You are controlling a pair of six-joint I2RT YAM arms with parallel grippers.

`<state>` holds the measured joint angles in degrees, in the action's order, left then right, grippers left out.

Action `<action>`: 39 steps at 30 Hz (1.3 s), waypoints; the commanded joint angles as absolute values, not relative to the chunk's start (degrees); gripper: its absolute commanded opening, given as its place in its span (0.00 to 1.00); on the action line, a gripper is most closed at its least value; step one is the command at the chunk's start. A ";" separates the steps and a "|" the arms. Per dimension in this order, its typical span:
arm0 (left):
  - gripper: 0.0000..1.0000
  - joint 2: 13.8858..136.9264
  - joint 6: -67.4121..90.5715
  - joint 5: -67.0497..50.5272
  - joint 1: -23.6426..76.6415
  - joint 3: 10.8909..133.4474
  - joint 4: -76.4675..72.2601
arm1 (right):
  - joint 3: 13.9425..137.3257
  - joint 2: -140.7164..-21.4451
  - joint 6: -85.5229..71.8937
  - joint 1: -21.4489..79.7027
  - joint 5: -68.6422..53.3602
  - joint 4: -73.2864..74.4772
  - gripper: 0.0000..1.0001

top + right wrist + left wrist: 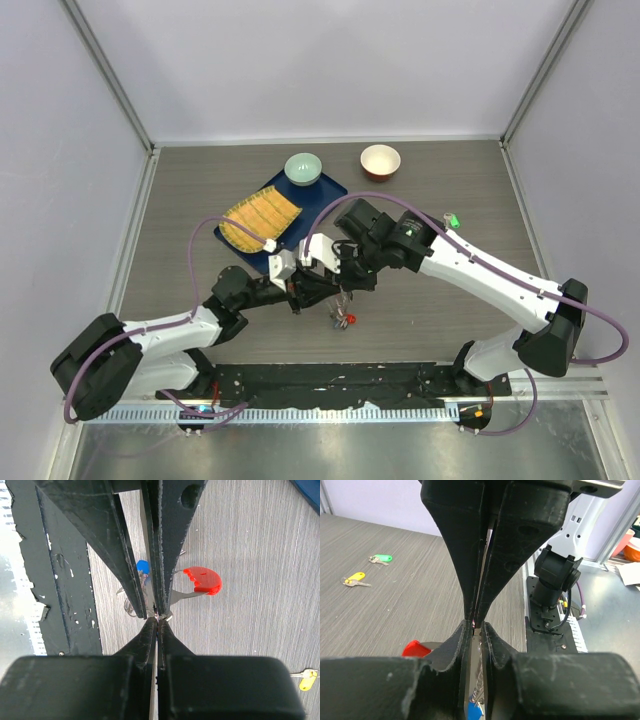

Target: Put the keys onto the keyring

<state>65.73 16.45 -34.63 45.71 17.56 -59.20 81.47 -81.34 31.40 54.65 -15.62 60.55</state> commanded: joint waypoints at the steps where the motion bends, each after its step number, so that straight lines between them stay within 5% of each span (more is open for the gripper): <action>1: 0.16 66.09 15.56 -36.04 45.44 19.07 -59.68 | 81.91 -78.49 31.99 55.02 -16.70 58.27 0.01; 10: 0.13 67.32 15.56 -36.39 45.35 20.21 -58.80 | 82.00 -78.57 31.90 55.02 -16.79 58.18 0.01; 19: 0.00 67.15 15.73 -36.21 45.35 21.36 -56.43 | 81.74 -78.66 31.90 55.02 -17.32 57.92 0.01; 29: 0.00 65.66 18.72 -28.13 45.44 18.11 -61.08 | 73.66 -68.57 24.71 55.02 -7.57 42.21 0.48; 39: 0.00 64.95 22.67 -22.85 45.35 15.56 -71.62 | 57.07 -56.61 16.18 54.93 -4.92 25.25 0.50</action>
<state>66.46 20.80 -25.96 45.63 16.03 -61.32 62.74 -58.81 21.37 54.70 -5.63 36.07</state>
